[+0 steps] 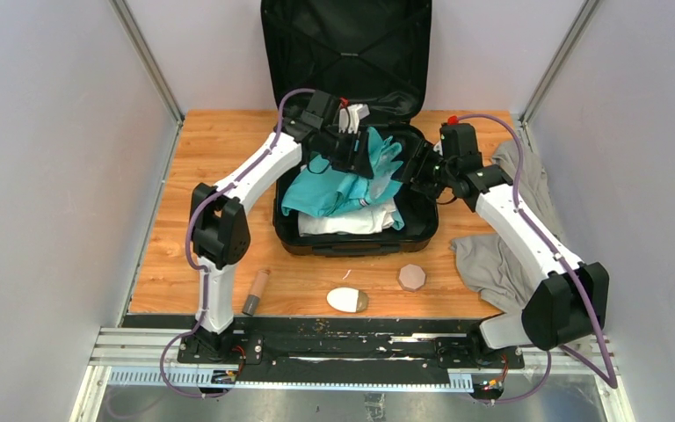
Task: Pack the luggage
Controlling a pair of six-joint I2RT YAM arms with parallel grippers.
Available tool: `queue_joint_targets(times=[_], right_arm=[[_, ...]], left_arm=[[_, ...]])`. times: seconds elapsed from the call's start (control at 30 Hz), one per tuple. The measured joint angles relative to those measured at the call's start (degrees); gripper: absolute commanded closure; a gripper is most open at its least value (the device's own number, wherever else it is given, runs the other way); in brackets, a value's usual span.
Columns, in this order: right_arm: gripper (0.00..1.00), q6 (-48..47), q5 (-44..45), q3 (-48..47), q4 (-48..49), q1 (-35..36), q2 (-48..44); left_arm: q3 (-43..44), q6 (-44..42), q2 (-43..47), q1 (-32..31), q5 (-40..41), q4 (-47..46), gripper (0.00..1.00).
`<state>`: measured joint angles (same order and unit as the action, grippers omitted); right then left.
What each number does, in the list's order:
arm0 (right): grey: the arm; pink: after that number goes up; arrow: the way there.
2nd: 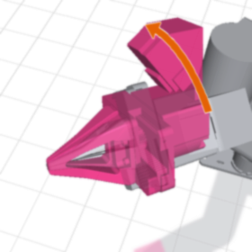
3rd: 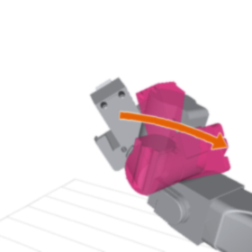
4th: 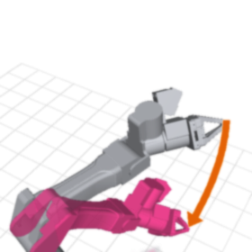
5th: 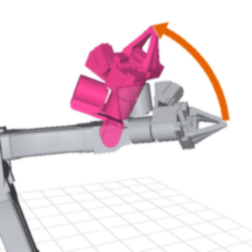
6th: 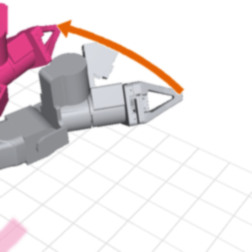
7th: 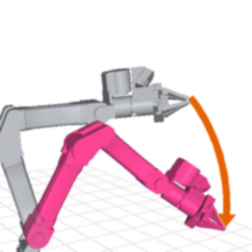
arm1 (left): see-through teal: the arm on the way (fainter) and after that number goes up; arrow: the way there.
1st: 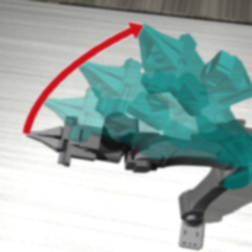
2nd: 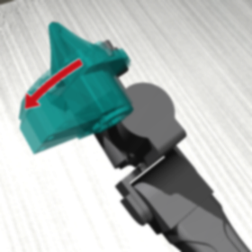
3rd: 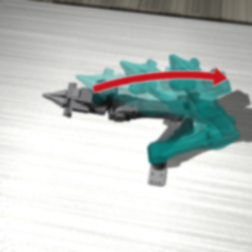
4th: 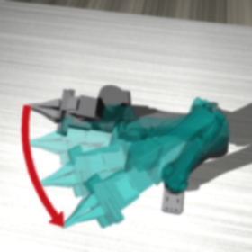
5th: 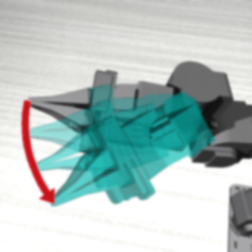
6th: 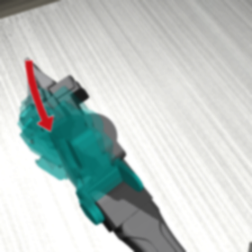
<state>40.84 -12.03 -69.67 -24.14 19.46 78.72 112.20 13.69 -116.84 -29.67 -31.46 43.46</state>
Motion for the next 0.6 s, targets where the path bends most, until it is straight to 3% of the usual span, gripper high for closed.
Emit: queue_joint_targets(times=[0.03,0.07,0.37,0.6], right_arm=[[0.33,0.0,-0.2,0.0,-0.1,-0.6,0.0],[0.33,0.0,-0.4,0.0,-0.1,-1.0,0.0],[0.33,-1.1,-1.5,-0.3,-1.3,-2.5,1.0],[0.39,-1.5,-2.8,-4.2,-2.1,-2.4,5.2]], left_arm=[[-1.7,1.7,0.0,-0.3,-0.1,-2.8,0.03],[-3.6,4.1,0.0,-0.5,-0.4,-5.5,0.0],[-11.0,13.4,1.2,0.0,-8.5,-20.3,0.0],[-16.8,11.9,12.2,7.3,-13.2,-23.3,0.0]])
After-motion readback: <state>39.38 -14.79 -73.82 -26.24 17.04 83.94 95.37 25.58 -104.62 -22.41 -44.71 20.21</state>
